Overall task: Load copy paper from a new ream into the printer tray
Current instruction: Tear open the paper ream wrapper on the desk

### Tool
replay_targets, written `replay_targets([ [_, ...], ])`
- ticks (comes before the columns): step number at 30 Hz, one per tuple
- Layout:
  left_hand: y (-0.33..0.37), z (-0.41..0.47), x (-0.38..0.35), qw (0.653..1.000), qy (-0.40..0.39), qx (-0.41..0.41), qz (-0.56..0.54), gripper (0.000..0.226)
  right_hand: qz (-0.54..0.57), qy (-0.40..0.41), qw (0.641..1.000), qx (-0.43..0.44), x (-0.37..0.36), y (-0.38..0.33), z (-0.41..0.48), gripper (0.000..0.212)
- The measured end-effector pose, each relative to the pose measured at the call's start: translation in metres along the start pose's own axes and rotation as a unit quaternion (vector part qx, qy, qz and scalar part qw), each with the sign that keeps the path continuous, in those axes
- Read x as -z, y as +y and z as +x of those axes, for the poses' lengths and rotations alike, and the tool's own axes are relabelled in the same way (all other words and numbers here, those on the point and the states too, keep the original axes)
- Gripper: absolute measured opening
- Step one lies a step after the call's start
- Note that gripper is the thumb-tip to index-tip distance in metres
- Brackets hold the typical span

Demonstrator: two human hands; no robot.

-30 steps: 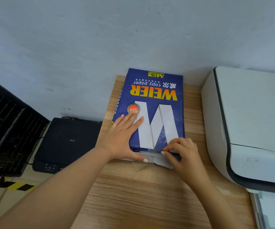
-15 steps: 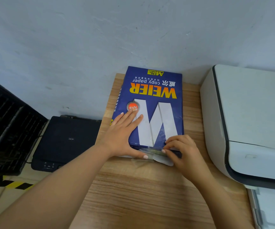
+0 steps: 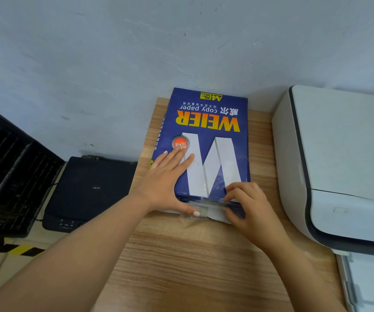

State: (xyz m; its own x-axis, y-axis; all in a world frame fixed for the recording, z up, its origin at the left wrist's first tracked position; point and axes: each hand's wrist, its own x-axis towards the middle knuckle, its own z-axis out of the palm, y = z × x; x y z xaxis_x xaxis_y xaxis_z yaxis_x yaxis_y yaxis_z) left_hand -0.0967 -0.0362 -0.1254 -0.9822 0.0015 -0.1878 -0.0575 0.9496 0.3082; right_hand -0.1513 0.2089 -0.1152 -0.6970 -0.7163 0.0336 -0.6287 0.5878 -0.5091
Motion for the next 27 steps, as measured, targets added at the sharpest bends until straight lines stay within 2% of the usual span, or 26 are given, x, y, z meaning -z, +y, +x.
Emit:
replay_targets([
  [5, 0.0, 0.0, 0.0, 1.0, 0.001, -0.007, 0.004, 0.128, 0.077, 0.04, 0.996, -0.036, 0.003, -0.006, 0.0, 0.006],
  [8, 0.0, -0.003, 0.003, 1.0, 0.01, -0.022, -0.019, 0.117, 0.114, 0.067, 0.988, -0.076, 0.004, -0.013, 0.003, 0.002],
  [10, 0.0, -0.004, 0.009, 0.994, 0.031, -0.037, -0.094, 0.096, 0.106, 0.075, 0.988, -0.083, 0.006, -0.015, 0.008, 0.004],
  [12, -0.002, -0.006, 0.016, 0.981, 0.049, -0.042, -0.182, 0.061, 0.105, 0.084, 0.988, -0.081, 0.005, -0.016, 0.011, 0.006],
  [14, -0.004, -0.005, 0.019, 0.971, 0.045, -0.033, -0.231, 0.032, 0.101, 0.094, 0.989, -0.045, 0.003, -0.016, 0.012, 0.01],
  [15, -0.005, -0.003, 0.018, 0.969, 0.041, -0.027, -0.241, 0.026, 0.089, 0.092, 0.992, -0.015, 0.001, -0.014, 0.011, 0.012],
  [19, -0.006, 0.0, 0.014, 0.961, 0.045, 0.006, -0.274, 0.02, 0.036, 0.048, 0.997, 0.057, -0.005, -0.011, 0.009, 0.016],
  [22, -0.005, 0.001, 0.009, 0.939, 0.032, 0.058, -0.339, 0.014, -0.014, 0.04, 0.997, 0.071, -0.009, -0.011, 0.013, 0.021],
  [27, -0.006, 0.001, 0.008, 0.92, 0.027, 0.07, -0.384, 0.02, -0.053, 0.043, 0.996, 0.064, -0.013, -0.011, 0.021, 0.025],
])
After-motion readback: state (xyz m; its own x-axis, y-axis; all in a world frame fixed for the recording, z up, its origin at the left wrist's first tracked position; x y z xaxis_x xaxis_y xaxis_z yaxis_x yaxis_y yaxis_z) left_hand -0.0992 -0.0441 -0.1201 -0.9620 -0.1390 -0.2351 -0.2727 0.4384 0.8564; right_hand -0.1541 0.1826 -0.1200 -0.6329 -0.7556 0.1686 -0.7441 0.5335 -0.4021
